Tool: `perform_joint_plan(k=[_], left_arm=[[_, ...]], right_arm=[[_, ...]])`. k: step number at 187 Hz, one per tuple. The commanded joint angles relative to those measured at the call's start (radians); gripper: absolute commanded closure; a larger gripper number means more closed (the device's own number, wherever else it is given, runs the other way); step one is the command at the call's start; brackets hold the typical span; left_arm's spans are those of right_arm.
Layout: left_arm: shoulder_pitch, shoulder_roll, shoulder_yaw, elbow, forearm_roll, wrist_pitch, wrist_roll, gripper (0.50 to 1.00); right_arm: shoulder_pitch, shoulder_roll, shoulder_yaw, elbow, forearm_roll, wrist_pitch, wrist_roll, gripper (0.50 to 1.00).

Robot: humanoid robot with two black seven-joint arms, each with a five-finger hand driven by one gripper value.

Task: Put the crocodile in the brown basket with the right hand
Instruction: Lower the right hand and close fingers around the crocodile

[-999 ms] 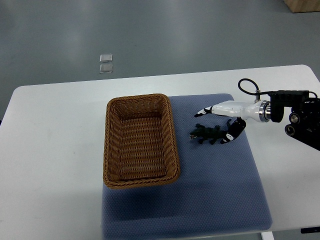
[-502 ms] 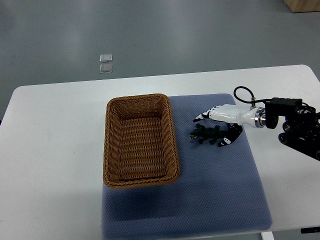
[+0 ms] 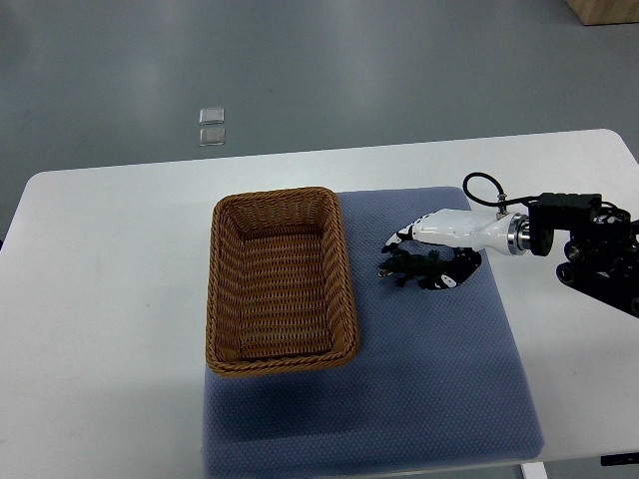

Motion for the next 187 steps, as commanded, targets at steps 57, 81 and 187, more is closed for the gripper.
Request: perform_joint_plan(k=[57, 81, 187], left_arm=[[0.0, 0.0, 0.0, 0.0, 0.0, 0.0, 0.0, 0.5], [0.0, 0.0, 0.002, 0.0, 0.0, 0.0, 0.0, 0.5], [0.0, 0.0, 0.0, 0.0, 0.0, 0.0, 0.0, 0.5]], right_arm=[[0.001, -0.003, -0.015, -0.025, -0.002, -0.002, 0.0, 0.673], [0.001, 0.002, -0.017, -0.043, -0.005, -0.002, 0.0, 0.679], [0.001, 0.004, -0.017, -0.046, -0.012, -0.025, 0.0, 0.816]])
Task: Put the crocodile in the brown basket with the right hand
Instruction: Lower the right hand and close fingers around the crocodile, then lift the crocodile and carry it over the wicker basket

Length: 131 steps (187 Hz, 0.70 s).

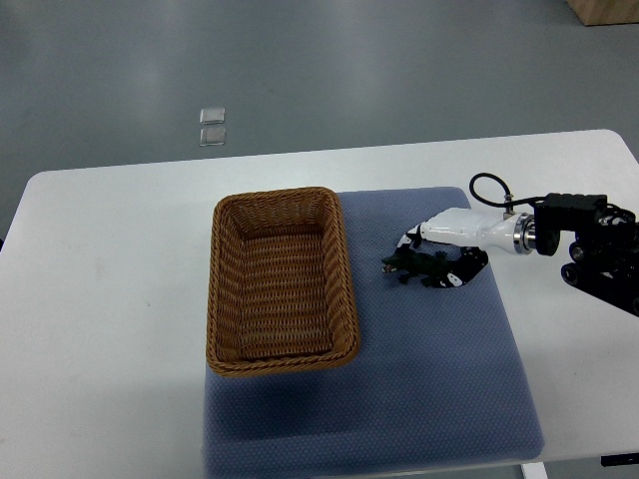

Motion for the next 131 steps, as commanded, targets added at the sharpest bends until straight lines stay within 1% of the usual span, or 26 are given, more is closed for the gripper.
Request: perform_joint_plan(k=[1, 7, 20, 27, 35, 46, 76, 93, 131], left_arm=[[0.0, 0.0, 0.0, 0.0, 0.0, 0.0, 0.0, 0.5], [0.0, 0.0, 0.0, 0.0, 0.0, 0.0, 0.0, 0.5], [0.0, 0.0, 0.0, 0.0, 0.0, 0.0, 0.0, 0.5], [0.0, 0.0, 0.0, 0.0, 0.0, 0.0, 0.0, 0.5], [0.0, 0.0, 0.0, 0.0, 0.0, 0.0, 0.0, 0.5], [0.0, 0.0, 0.0, 0.0, 0.0, 0.0, 0.0, 0.5], [0.0, 0.0, 0.0, 0.0, 0.0, 0.0, 0.0, 0.5], [0.0, 0.0, 0.0, 0.0, 0.0, 0.0, 0.0, 0.5], [0.0, 0.0, 0.0, 0.0, 0.0, 0.0, 0.0, 0.5]], right_arm=[[0.001, 0.0, -0.001, 0.0, 0.0, 0.0, -0.002, 0.818], [0.0, -0.002, -0.001, 0.0, -0.001, 0.0, -0.002, 0.836], [0.001, -0.002, -0.001, -0.003, -0.001, 0.0, -0.002, 0.857], [0.001, -0.002, 0.001, -0.006, -0.001, 0.0, -0.002, 0.883], [0.0, -0.002, 0.001, -0.006, -0.001, 0.0, -0.002, 0.889], [0.001, -0.002, 0.001, -0.006, 0.0, -0.002, -0.002, 0.916], [0.012, -0.005, 0.011, -0.004, 0.005, -0.016, 0.0, 0.922], [0.046, -0.017, 0.016, 0.003, 0.016, -0.017, 0.001, 0.932], [0.132, -0.038, 0.025, 0.015, 0.039, -0.016, 0.018, 0.938]])
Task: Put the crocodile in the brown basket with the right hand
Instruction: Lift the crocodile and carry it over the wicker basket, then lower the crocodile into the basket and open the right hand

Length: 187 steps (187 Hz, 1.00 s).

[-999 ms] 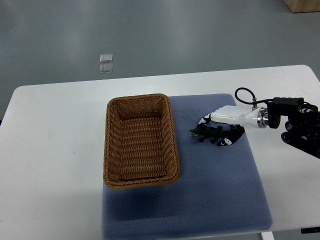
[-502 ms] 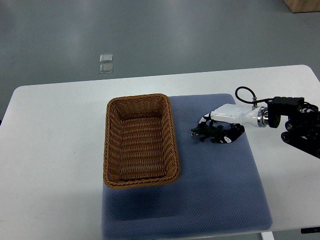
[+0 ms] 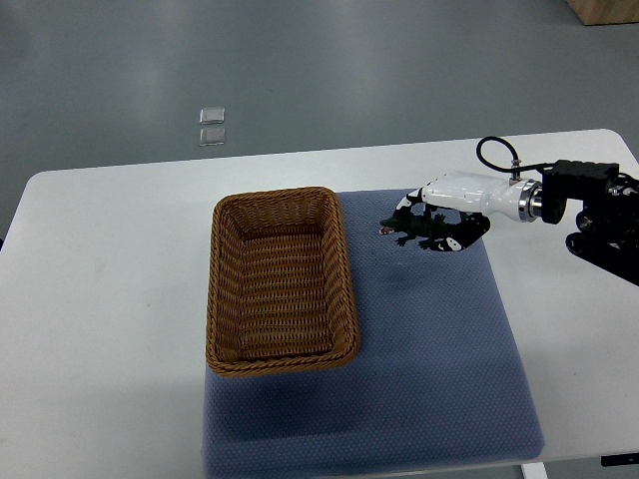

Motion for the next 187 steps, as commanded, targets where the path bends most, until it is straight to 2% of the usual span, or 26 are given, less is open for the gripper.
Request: perform_joint_plan(k=[1, 55, 138, 187], left_arm=[[0.0, 0.0, 0.0, 0.0, 0.0, 0.0, 0.0, 0.5], [0.0, 0.0, -0.002, 0.0, 0.0, 0.0, 0.0, 0.5], [0.0, 0.0, 0.0, -0.001, 0.0, 0.0, 0.0, 0.5], [0.0, 0.0, 0.0, 0.0, 0.0, 0.0, 0.0, 0.5]], right_arm=[[0.045, -0.01, 0.002, 0.01, 0.014, 0.001, 0.009, 0.938], [0.13, 0.013, 0.0, 0.082, 0.027, 0.015, 0.009, 0.936], [0.219, 0.279, -0.005, 0.108, 0.024, 0.057, 0.006, 0.934], [0.193, 0.305, -0.051, 0.097, 0.018, 0.061, 0.004, 0.928]])
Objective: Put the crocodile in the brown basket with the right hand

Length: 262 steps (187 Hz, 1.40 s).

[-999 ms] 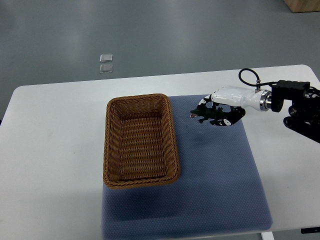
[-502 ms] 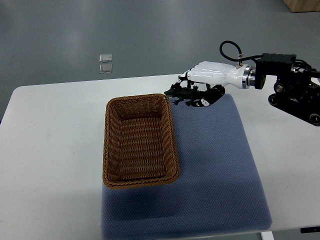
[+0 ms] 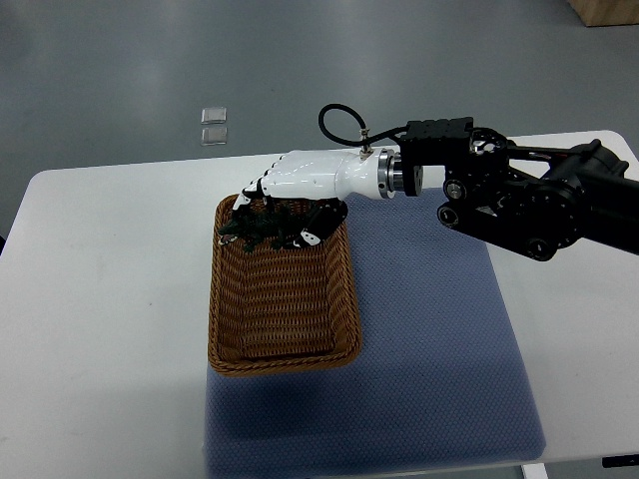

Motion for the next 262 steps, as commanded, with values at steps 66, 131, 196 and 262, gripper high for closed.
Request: perform_joint_plan(k=[66, 131, 196, 262], left_arm=[[0.0, 0.0, 0.0, 0.0, 0.0, 0.0, 0.0, 0.5], [0.0, 0.0, 0.002, 0.002, 0.0, 0.0, 0.0, 0.5], [0.0, 0.0, 0.003, 0.002, 0.0, 0.0, 0.0, 0.5], [-0.002, 0.0, 0.003, 0.003, 0.0, 0.0, 0.0, 0.5]], right_arm=[[-0.076, 0.019, -0.063, -0.013, -0.011, -0.003, -0.004, 0.895], [-0.098, 0.019, -0.061, -0.018, -0.011, -0.014, -0.012, 0.744], [-0.101, 0.013, -0.058, -0.035, -0.005, -0.012, -0.012, 0.579], [-0.135, -0.029, 0.132, -0.07, 0.085, 0.005, -0.057, 0.576]])
